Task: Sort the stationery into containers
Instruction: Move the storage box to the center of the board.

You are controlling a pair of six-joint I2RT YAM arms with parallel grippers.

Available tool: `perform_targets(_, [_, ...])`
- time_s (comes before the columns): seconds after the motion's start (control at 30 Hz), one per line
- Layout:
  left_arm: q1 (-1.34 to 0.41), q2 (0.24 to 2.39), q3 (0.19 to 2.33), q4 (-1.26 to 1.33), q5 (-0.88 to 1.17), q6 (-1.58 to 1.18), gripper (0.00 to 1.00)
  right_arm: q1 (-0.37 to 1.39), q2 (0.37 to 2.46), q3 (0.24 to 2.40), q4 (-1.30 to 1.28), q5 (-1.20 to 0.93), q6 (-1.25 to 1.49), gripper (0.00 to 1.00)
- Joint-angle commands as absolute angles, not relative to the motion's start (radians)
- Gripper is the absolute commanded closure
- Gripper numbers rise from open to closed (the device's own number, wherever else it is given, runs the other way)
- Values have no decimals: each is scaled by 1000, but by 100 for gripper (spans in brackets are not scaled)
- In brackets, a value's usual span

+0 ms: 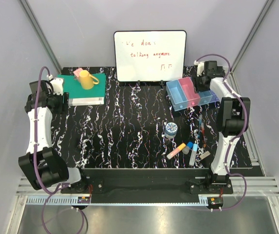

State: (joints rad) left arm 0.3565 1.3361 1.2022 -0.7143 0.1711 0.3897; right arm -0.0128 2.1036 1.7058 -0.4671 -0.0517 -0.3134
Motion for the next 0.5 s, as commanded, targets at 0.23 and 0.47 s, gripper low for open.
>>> perform_targets(0.23, [353,1308,1212,-709,215,413,35,41,2074,1594,-445,-55,-250,78])
perform_targets(0.47, [353,1322,1232,-709,227,416,35,93,2014,1543,-471,-63,-138,100])
